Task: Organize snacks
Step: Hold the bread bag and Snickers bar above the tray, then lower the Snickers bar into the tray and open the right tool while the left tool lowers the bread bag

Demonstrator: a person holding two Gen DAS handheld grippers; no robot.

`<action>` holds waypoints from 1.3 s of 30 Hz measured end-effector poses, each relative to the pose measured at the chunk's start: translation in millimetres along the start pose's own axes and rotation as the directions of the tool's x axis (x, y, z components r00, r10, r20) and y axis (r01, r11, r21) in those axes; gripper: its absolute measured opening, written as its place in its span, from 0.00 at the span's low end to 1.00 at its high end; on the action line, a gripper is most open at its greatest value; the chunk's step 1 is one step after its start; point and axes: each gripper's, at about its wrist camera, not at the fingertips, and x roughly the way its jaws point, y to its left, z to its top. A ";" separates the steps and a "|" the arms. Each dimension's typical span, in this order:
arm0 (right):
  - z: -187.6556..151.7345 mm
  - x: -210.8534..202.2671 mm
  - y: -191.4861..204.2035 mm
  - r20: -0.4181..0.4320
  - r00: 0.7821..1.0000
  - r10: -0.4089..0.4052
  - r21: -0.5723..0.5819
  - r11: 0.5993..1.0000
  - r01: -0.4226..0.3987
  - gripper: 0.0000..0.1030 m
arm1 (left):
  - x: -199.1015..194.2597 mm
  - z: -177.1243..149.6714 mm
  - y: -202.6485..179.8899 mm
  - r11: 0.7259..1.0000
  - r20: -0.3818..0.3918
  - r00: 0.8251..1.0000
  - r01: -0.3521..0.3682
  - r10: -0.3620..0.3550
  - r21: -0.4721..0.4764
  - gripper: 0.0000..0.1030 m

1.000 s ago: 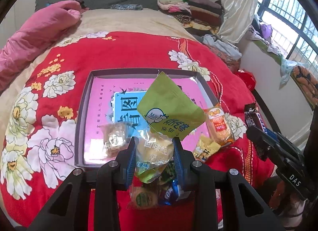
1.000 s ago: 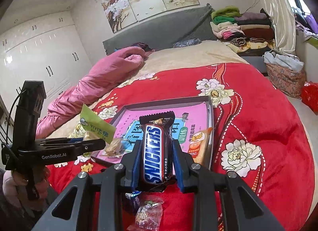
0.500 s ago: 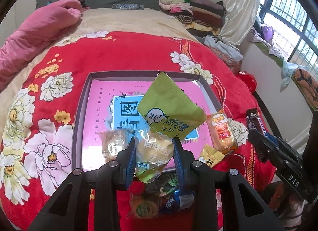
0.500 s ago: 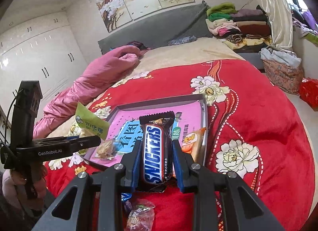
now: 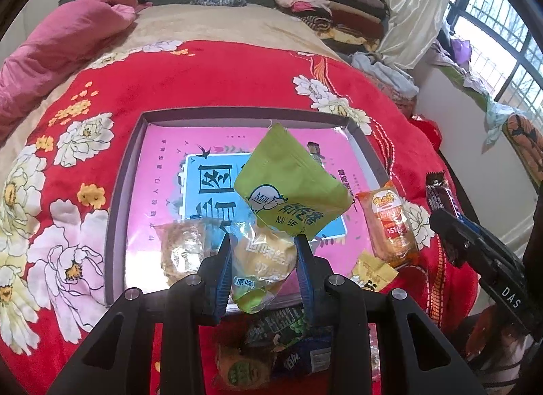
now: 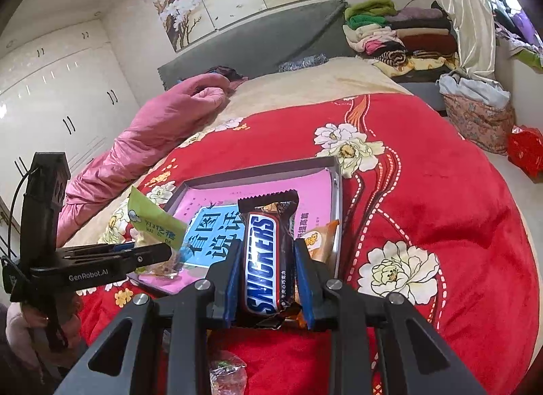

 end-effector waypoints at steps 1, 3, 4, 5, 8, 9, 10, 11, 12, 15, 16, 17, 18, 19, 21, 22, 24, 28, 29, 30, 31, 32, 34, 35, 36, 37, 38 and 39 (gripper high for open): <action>0.1 1.3 -0.4 -0.003 1.000 0.000 0.001 1.000 0.000 0.29 | 2.0 -0.7 -0.1 1.000 -0.003 1.000 0.000 0.000 0.000 0.34; -0.3 5.7 -0.8 -0.011 1.000 0.000 -0.002 1.000 0.000 0.29 | 6.1 -1.6 0.0 1.000 -0.012 1.000 -0.003 0.003 -0.002 0.34; -0.3 7.7 -0.9 -0.017 1.000 -0.003 -0.004 1.000 0.003 0.29 | 8.3 -1.5 -0.5 1.000 -0.020 1.000 -0.004 0.004 0.000 0.34; -0.5 9.6 -1.5 -0.021 1.000 -0.005 -0.006 1.000 0.005 0.29 | 9.3 -1.4 -1.3 1.000 -0.022 1.000 -0.007 0.007 0.003 0.34; -0.5 14.1 -2.6 -0.031 1.000 -0.002 -0.002 1.000 0.002 0.29 | 11.7 -1.2 -2.9 1.000 -0.018 1.000 -0.021 0.022 0.017 0.34; 0.2 15.4 -2.6 -0.031 1.000 -0.003 -0.002 1.000 0.003 0.29 | 12.9 -1.2 -2.6 1.000 -0.021 1.000 -0.023 0.023 0.017 0.34; 0.8 16.7 -2.7 -0.031 1.000 0.000 -0.002 1.000 0.000 0.29 | 15.4 -1.5 -2.3 1.000 -0.028 0.999 -0.022 0.023 0.015 0.34; 1.0 17.1 -2.5 -0.033 0.999 0.003 -0.002 1.000 -0.003 0.29 | 17.5 -2.0 -2.2 1.000 -0.035 0.999 -0.023 0.023 0.015 0.34; 1.1 17.9 -2.4 -0.035 0.999 0.004 -0.003 1.000 -0.004 0.29 | 20.0 -2.2 -2.1 1.000 -0.040 0.999 -0.025 0.026 0.016 0.34; 1.7 21.5 -2.3 -0.039 0.999 -0.001 -0.010 1.000 0.001 0.29 | 26.7 -3.1 -2.8 0.999 -0.049 0.998 -0.032 0.033 0.022 0.34; 2.4 23.1 -2.8 -0.040 0.999 -0.002 -0.010 1.000 0.002 0.29 | 28.7 -3.1 -3.2 0.999 -0.052 0.998 -0.035 0.036 0.024 0.34; 2.8 24.1 -3.0 -0.041 0.999 -0.006 -0.012 1.000 0.006 0.29 | 30.6 -3.1 -3.6 0.999 -0.056 0.998 -0.036 0.038 0.025 0.34; 2.8 24.7 -3.4 -0.040 0.999 -0.009 -0.013 1.000 0.009 0.29 | 32.5 -3.2 -4.2 0.999 -0.062 0.997 -0.036 0.038 0.027 0.34; 3.4 25.7 -4.1 -0.041 0.999 -0.010 -0.013 1.000 0.010 0.29 | 34.7 -3.2 -5.3 0.999 -0.070 0.997 -0.036 0.038 0.032 0.34; 2.8 27.0 -4.0 -0.041 0.999 -0.009 -0.009 1.000 0.009 0.29 | 37.7 -3.1 -7.8 0.998 -0.072 0.996 -0.042 0.045 0.044 0.34; 2.9 28.6 -4.6 -0.044 0.999 -0.014 -0.011 1.000 0.013 0.29 | 40.1 -2.7 -9.1 0.998 -0.076 0.996 -0.045 0.049 0.049 0.34; 2.5 31.3 -6.0 -0.049 0.999 -0.018 -0.012 1.000 0.017 0.29 | 43.6 -2.6 -11.2 0.998 -0.081 0.996 -0.040 0.044 0.051 0.34; 2.2 38.4 -7.7 -0.064 0.998 -0.023 -0.007 1.000 0.022 0.29 | 47.8 -3.6 -14.6 0.998 -0.090 0.995 -0.037 0.042 0.057 0.34; 2.5 39.6 -7.9 -0.066 0.998 -0.023 -0.008 1.000 0.023 0.29 | 48.7 -3.5 -14.9 0.998 -0.093 0.995 -0.037 0.042 0.059 0.34; 2.3 40.9 -7.5 -0.068 0.997 -0.024 -0.009 1.000 0.023 0.29 | 49.6 -3.4 -15.3 0.997 -0.094 0.994 -0.040 0.046 0.062 0.34; 1.8 42.5 -6.4 -0.072 0.997 -0.022 -0.014 1.000 0.021 0.29 | 50.6 -2.9 -15.4 0.997 -0.094 0.994 -0.043 0.049 0.062 0.34; 1.6 44.4 -5.4 -0.076 0.997 -0.024 -0.018 1.000 0.022 0.29 | 51.4 -2.6 -15.3 0.997 -0.096 0.994 -0.041 0.047 0.059 0.34; 0.5 47.5 -3.3 -0.084 0.996 -0.032 -0.033 0.999 0.030 0.29 | 52.1 -1.9 -15.7 0.997 -0.097 0.994 -0.042 0.048 0.058 0.34; 0.1 48.8 -3.0 -0.088 0.996 -0.034 -0.035 0.999 0.031 0.29 | 52.0 -1.5 -16.2 0.997 -0.096 0.994 -0.044 0.050 0.062 0.34; -0.3 50.2 -2.5 -0.092 0.995 -0.033 -0.037 0.999 0.030 0.29 | 51.9 -1.1 -16.4 0.997 -0.094 0.994 -0.047 0.053 0.064 0.34; -0.7 51.8 -1.8 -0.096 0.995 -0.031 -0.040 0.999 0.027 0.29 | 51.9 -0.7 -16.4 0.997 -0.093 0.994 -0.049 0.055 0.064 0.34; -1.1 52.9 -1.1 -0.098 0.995 -0.032 -0.043 0.999 0.028 0.29 | 52.2 -0.4 -16.2 0.997 -0.093 0.994 -0.049 0.055 0.064 0.34; -1.5 54.0 -0.8 -0.099 0.995 -0.031 -0.046 0.999 0.026 0.29 | 52.4 -0.2 -15.7 0.997 -0.093 0.994 -0.052 0.057 0.063 0.34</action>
